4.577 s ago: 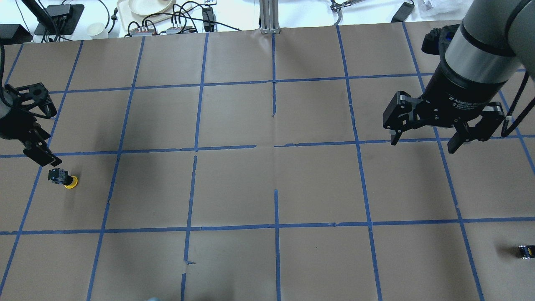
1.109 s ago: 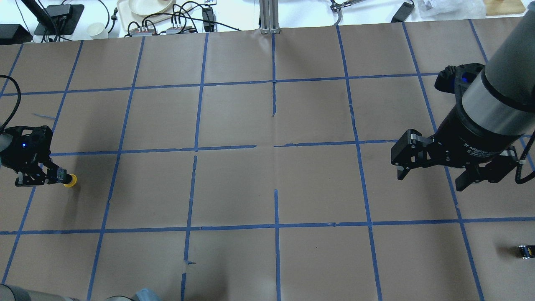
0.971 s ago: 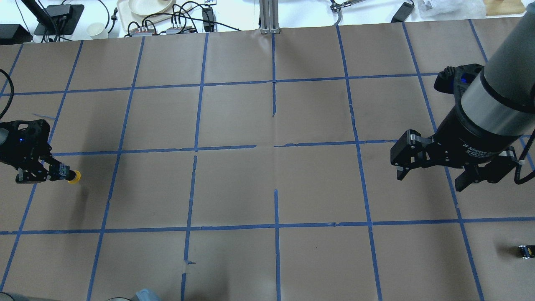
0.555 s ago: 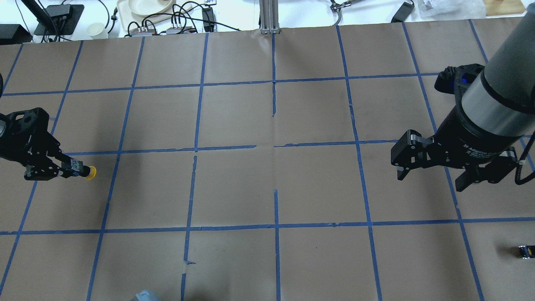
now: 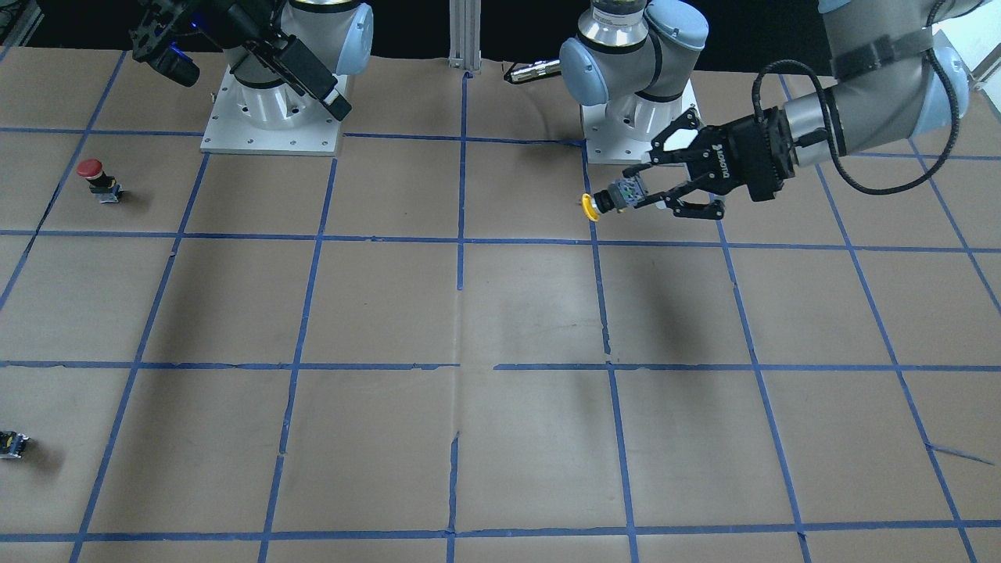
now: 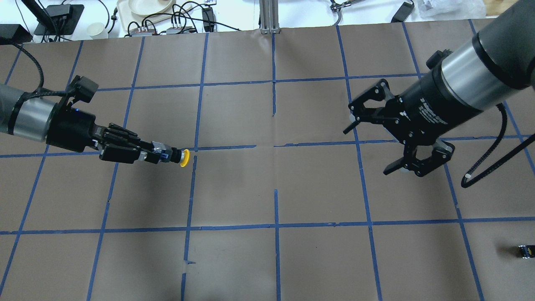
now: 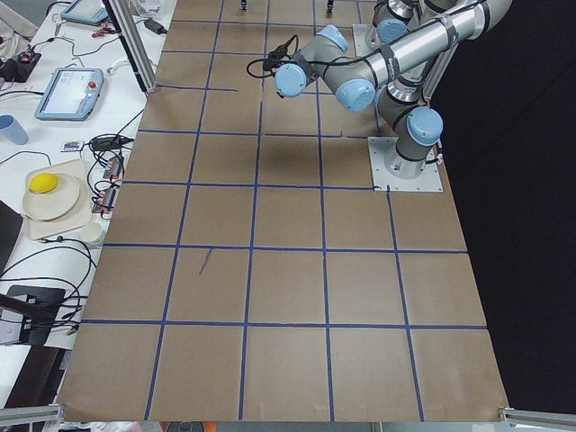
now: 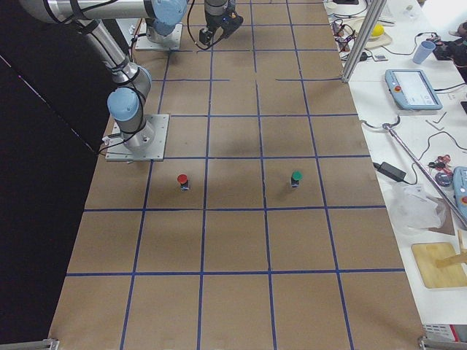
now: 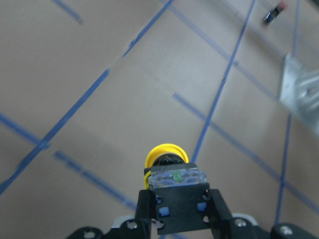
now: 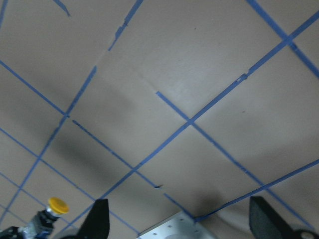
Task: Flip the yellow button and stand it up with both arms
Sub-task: 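Hold the button out, yellow cap facing the open right gripper as it approaches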
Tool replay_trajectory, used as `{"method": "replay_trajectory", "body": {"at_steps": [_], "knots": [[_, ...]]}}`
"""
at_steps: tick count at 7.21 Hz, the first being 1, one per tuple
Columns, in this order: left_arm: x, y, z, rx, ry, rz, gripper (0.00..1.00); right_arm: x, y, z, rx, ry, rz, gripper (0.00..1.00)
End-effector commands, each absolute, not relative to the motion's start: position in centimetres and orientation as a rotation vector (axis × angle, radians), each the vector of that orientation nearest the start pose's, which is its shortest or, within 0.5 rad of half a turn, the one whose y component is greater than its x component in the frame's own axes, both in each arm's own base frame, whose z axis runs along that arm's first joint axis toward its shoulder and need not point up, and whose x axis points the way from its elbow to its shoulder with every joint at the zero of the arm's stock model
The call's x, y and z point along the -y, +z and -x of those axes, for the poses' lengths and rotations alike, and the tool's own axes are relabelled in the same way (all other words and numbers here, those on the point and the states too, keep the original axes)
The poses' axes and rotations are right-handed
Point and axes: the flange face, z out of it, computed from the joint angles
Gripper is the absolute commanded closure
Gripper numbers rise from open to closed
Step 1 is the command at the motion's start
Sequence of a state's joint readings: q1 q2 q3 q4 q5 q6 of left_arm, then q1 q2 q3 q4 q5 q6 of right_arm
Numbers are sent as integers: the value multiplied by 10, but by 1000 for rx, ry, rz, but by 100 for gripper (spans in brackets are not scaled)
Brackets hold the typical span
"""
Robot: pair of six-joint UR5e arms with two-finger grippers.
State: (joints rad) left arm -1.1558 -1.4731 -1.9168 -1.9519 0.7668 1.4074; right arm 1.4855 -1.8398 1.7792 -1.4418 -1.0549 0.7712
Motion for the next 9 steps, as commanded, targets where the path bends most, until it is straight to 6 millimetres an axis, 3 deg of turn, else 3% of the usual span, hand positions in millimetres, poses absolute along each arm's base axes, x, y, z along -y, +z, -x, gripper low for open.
{"method": "replay_trajectory", "body": {"at_steps": [1, 2, 4, 9], "knots": [[417, 395, 104, 1846, 232, 396, 78, 412, 510, -165, -2100, 428, -1288, 0], [414, 401, 123, 1741, 231, 237, 78, 415, 506, -169, -2031, 487, -1282, 0], [400, 421, 159, 1672, 254, 209, 78, 419, 507, -176, -1904, 580, -1292, 0], [398, 425, 171, 1652, 259, 210, 78, 417, 515, -185, -1768, 687, -1346, 0]]}}
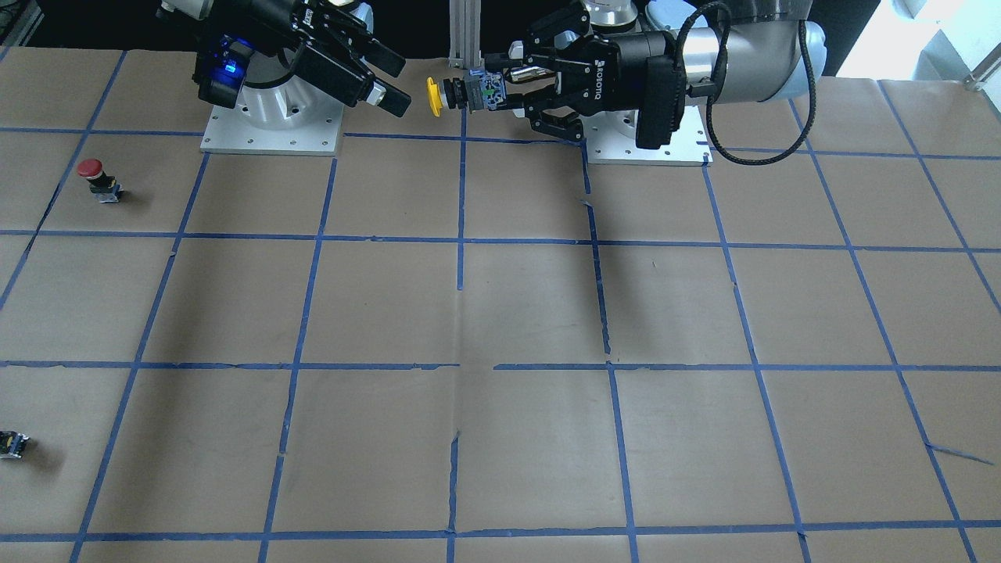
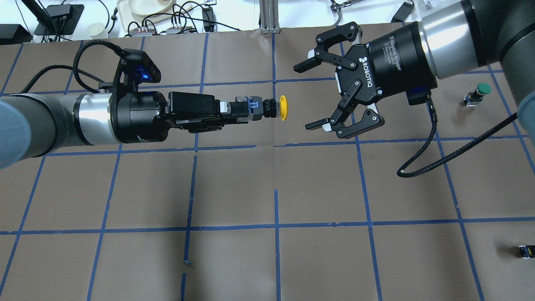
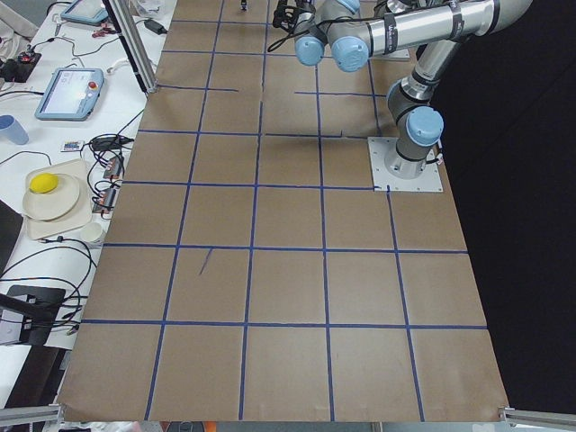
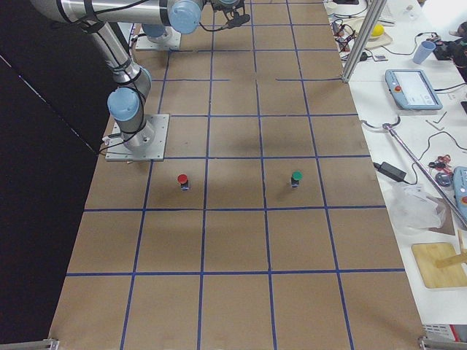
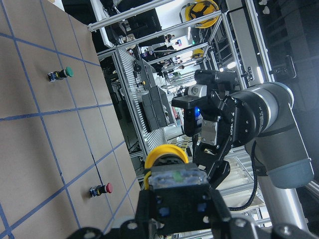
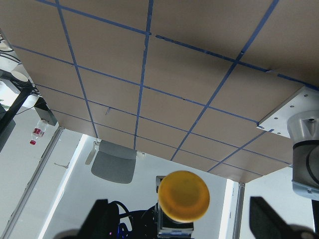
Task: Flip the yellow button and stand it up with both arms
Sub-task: 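Hold the button out, yellow cap facing the open right gripper as it approaches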
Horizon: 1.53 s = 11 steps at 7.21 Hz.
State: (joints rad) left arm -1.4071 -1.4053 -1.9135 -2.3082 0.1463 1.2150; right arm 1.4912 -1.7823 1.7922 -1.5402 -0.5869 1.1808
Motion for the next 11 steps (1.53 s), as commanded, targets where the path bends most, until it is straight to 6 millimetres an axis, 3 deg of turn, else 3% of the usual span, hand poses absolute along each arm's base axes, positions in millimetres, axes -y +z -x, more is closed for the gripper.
{"method": "replay_trajectory", "body": {"at_steps": [1, 6, 7, 9, 11], "knots": [[398, 425, 171, 1652, 259, 211, 78, 419, 513, -186, -1757, 700, -1341, 0], [400, 426, 171, 1638, 282, 198, 78, 417, 495, -199, -1750, 750, -1316, 1], [400, 426, 171, 1638, 283, 199, 78, 416, 496, -200, -1749, 752, -1319, 6], [400, 426, 171, 1638, 285, 202, 77, 416, 497, -199, -1748, 750, -1321, 30], [400, 426, 171, 1637, 285, 200, 77, 416, 497, -199, -1746, 753, -1323, 61]]}}
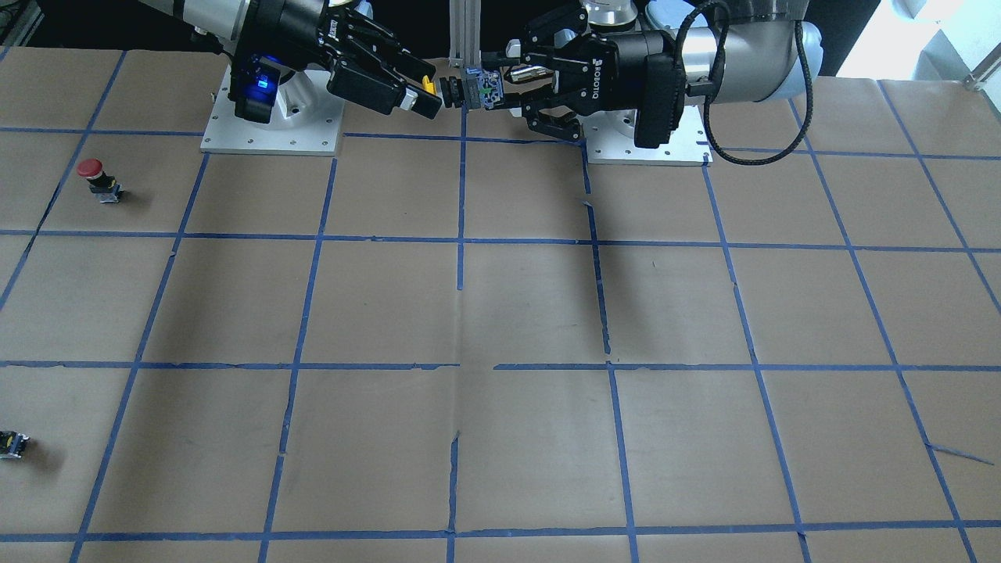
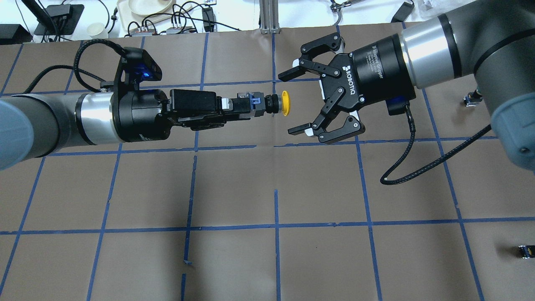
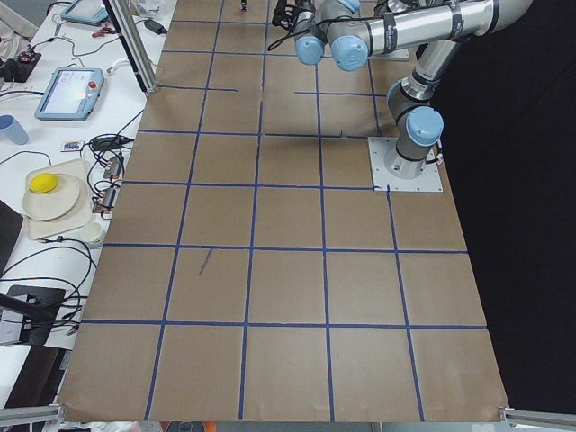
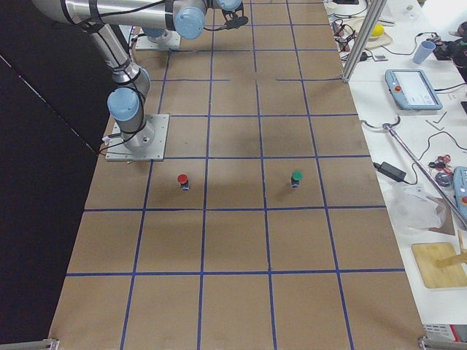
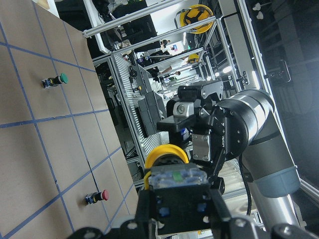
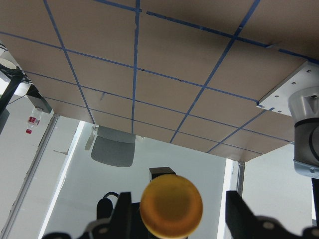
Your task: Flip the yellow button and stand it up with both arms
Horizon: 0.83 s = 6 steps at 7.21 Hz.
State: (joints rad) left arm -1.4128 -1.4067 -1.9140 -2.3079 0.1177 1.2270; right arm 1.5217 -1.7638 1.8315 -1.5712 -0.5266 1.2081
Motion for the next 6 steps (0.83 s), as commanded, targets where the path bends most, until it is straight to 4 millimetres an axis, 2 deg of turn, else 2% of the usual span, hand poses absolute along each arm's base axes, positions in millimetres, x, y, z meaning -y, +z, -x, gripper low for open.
{"method": "replay_trajectory", "body": {"at_steps": [1, 2, 3, 4, 6], "knots": [[400, 426, 171, 1638, 284, 201, 77, 416, 497, -199, -1747, 750, -1320, 70], [400, 426, 171, 1638, 285, 202, 73, 416, 497, -199, -1748, 749, -1322, 75], [400, 427, 171, 1639, 281, 197, 53, 416, 497, -199, -1747, 749, -1319, 76], [400, 427, 171, 1639, 280, 195, 1, 416, 498, -199, -1749, 747, -1319, 77], [400, 428, 171, 1639, 276, 191, 0, 416, 498, -199, -1751, 744, -1321, 78]]}}
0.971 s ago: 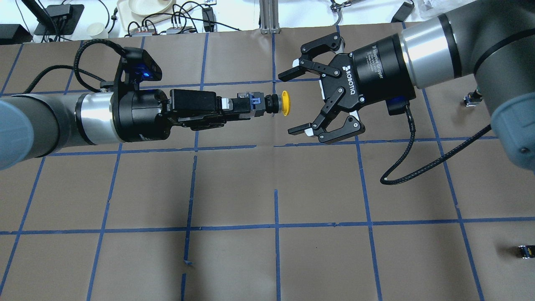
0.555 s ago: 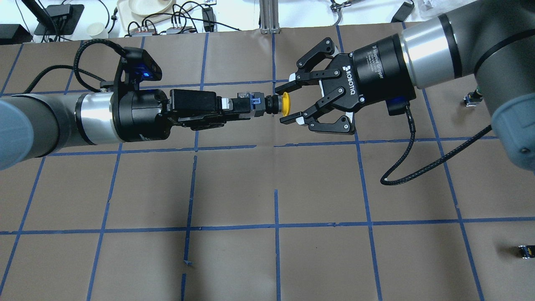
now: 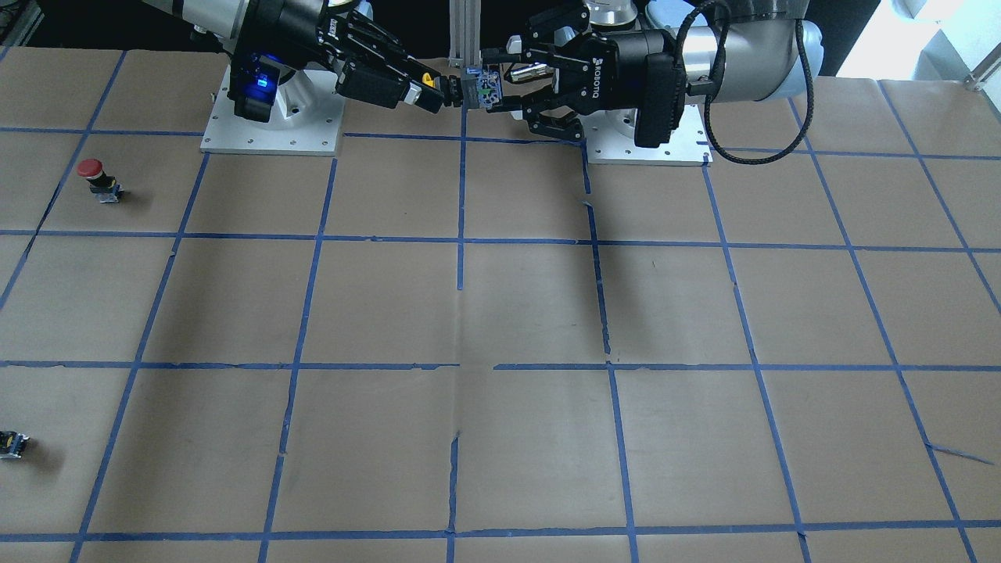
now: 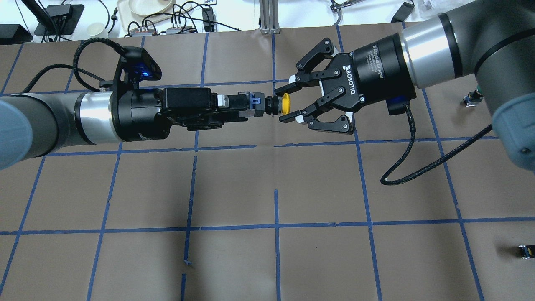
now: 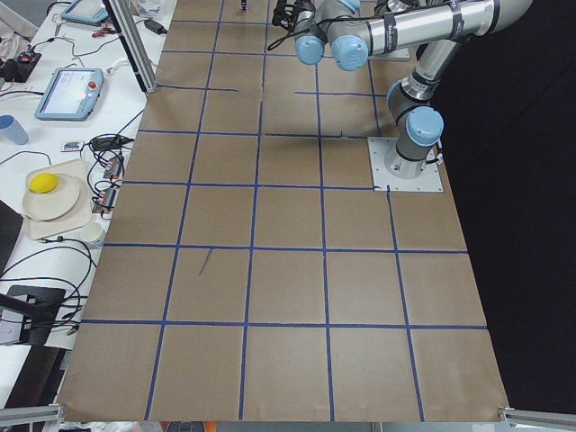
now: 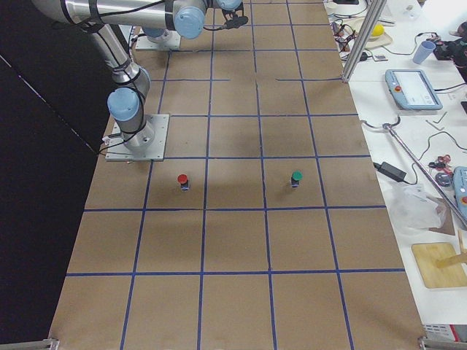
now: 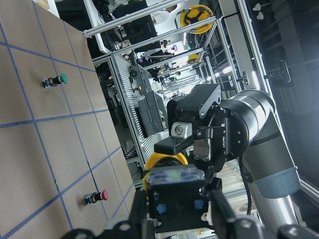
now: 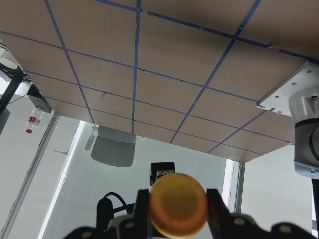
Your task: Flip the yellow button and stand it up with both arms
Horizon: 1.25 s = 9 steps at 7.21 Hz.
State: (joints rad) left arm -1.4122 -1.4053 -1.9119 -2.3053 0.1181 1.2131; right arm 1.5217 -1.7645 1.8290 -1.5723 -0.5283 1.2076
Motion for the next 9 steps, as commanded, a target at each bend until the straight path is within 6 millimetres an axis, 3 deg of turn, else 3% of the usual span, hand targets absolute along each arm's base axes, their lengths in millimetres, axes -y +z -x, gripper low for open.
{"method": "replay_trajectory", "body": {"at_steps": [1, 3, 4, 5, 6, 8, 9], "knots": [[400, 431, 170, 1646, 276, 198, 0, 417, 501, -198, -1762, 728, -1322, 79], [413, 462, 160, 1808, 141, 338, 0, 423, 490, -176, -1887, 606, -1310, 84], [417, 469, 154, 1942, 67, 365, 0, 425, 479, -159, -2035, 494, -1252, 86], [423, 467, 147, 2082, 23, 380, 0, 429, 469, -133, -2165, 397, -1211, 92], [430, 464, 141, 2169, 11, 373, 0, 429, 458, -103, -2386, 284, -1126, 92], [450, 450, 127, 2350, -12, 386, 0, 416, 455, -81, -2753, 149, -659, 92], [454, 447, 123, 2440, -20, 397, 0, 408, 461, -72, -2909, 74, -332, 92]]}}
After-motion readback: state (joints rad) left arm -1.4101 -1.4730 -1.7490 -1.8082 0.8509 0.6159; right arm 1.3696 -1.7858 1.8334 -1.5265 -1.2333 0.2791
